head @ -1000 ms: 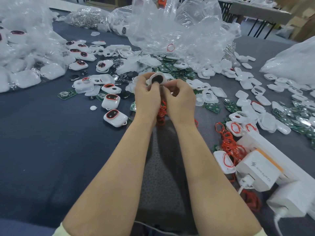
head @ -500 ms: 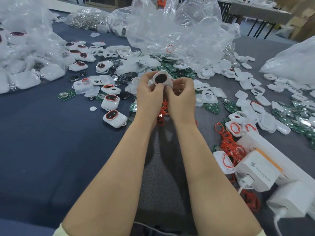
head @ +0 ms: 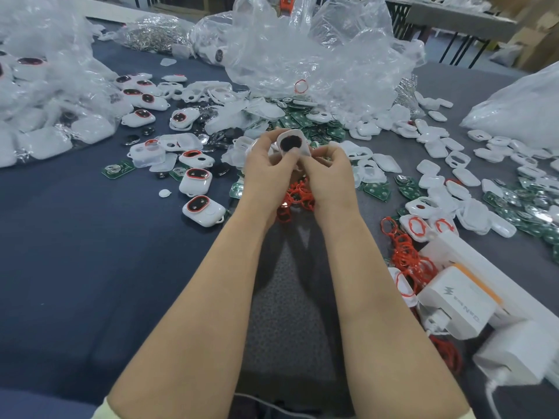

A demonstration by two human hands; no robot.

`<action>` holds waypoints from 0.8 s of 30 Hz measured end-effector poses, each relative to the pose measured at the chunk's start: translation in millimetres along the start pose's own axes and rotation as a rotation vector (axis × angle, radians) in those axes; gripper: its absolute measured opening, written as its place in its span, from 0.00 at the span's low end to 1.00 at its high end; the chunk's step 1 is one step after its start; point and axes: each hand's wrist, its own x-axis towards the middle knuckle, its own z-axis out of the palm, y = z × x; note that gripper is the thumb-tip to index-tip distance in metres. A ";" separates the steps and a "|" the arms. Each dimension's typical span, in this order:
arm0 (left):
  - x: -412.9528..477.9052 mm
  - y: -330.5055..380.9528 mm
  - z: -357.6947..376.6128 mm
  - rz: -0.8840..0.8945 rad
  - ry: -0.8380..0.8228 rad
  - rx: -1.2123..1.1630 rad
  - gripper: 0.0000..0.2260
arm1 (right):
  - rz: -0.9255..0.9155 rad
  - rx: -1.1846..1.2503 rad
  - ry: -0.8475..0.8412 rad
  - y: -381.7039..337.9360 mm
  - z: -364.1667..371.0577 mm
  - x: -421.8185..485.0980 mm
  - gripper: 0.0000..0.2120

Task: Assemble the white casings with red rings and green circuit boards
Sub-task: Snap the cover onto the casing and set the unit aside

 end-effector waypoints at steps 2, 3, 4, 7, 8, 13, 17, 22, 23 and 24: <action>-0.5 2.6 -0.8 -0.037 -0.002 -0.065 0.12 | 0.018 -0.007 -0.033 -1.1 -0.1 -0.5 0.12; 0.1 4.1 -1.8 -0.050 0.011 -0.093 0.12 | 0.030 0.029 -0.077 -2.5 -1.0 -0.2 0.12; 1.0 5.8 -2.8 -0.059 0.038 -0.109 0.11 | 0.050 0.091 -0.136 -4.0 -2.7 0.3 0.11; 5.5 11.0 -9.1 -0.090 0.172 -0.173 0.11 | 0.014 0.059 -0.165 -8.1 -15.4 4.9 0.05; 6.3 11.7 -10.8 -0.101 0.207 -0.194 0.11 | -0.053 -0.127 -0.076 -8.5 -22.0 7.9 0.05; 4.9 9.0 -10.3 -0.083 0.263 -0.117 0.12 | -0.023 -0.983 0.260 8.1 -52.7 23.1 0.15; 3.0 9.3 -9.7 -0.080 0.237 -0.115 0.12 | 0.055 -1.088 0.237 18.2 -52.0 25.8 0.16; 0.3 12.9 -8.9 -0.125 0.151 -0.109 0.11 | -0.005 -1.006 0.291 20.6 -55.3 29.9 0.11; -0.2 13.5 -8.0 -0.142 0.132 -0.103 0.10 | -0.028 -0.973 0.297 20.3 -55.8 29.5 0.11; -0.4 13.7 -7.1 -0.157 0.117 -0.095 0.11 | -0.071 -0.921 0.305 18.7 -56.0 28.6 0.11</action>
